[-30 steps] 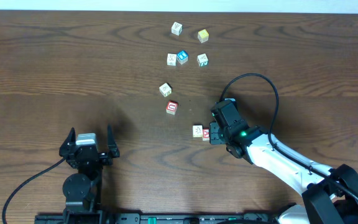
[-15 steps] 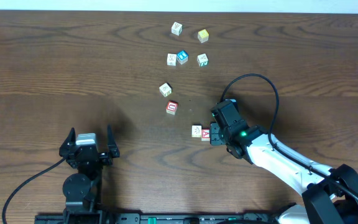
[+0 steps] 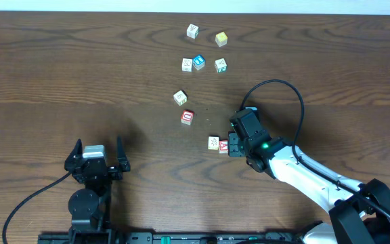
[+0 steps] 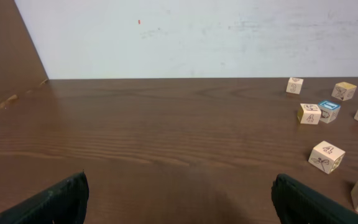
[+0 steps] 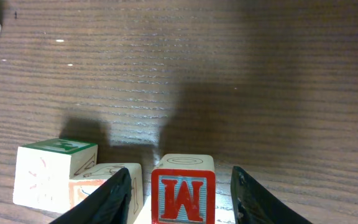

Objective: Lift 4 blocks
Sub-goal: 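Lower the red M block beside the placed blocks and release, then raise the right gripper away and swing the left arm forward, then move the open left gripper over the red-bordered U block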

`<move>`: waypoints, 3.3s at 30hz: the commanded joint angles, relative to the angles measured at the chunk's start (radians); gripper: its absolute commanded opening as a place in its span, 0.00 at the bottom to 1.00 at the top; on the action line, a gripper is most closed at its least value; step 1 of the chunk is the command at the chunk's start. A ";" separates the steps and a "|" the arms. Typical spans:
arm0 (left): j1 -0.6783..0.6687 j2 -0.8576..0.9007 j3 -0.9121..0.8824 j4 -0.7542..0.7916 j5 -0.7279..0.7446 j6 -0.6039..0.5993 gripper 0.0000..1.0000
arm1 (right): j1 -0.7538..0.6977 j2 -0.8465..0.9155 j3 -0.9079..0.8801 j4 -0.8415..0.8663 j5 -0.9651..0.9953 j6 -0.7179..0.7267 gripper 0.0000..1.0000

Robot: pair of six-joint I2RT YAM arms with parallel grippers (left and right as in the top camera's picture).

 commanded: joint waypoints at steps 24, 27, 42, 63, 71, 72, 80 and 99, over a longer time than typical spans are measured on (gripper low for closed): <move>-0.002 -0.003 -0.021 -0.037 -0.006 -0.002 0.94 | -0.072 0.005 0.162 0.040 0.010 -0.177 0.63; -0.002 -0.003 -0.021 -0.033 -0.005 -0.002 0.94 | -0.097 0.004 0.232 -0.032 0.010 -0.217 0.59; -0.002 0.084 0.066 0.081 0.193 -0.031 0.94 | -0.281 -0.129 0.477 -0.318 0.072 -0.283 0.55; -0.095 0.872 0.563 0.190 0.454 -0.096 0.94 | -0.369 -0.190 0.478 -0.400 0.054 -0.314 0.65; -0.224 1.208 0.801 0.010 0.463 -0.134 0.94 | -0.421 -0.190 0.478 -0.409 0.040 -0.340 0.65; -0.243 1.228 0.804 0.010 0.463 -0.134 0.94 | -0.430 -0.190 0.478 -0.409 0.036 -0.340 0.65; -0.299 1.325 0.800 -0.079 0.484 -0.183 0.94 | -0.499 -0.159 0.473 -0.406 -0.124 -0.366 0.66; -0.319 1.558 0.800 -0.023 0.423 -0.099 0.66 | -0.469 -0.003 0.461 -0.383 -0.166 -0.360 0.56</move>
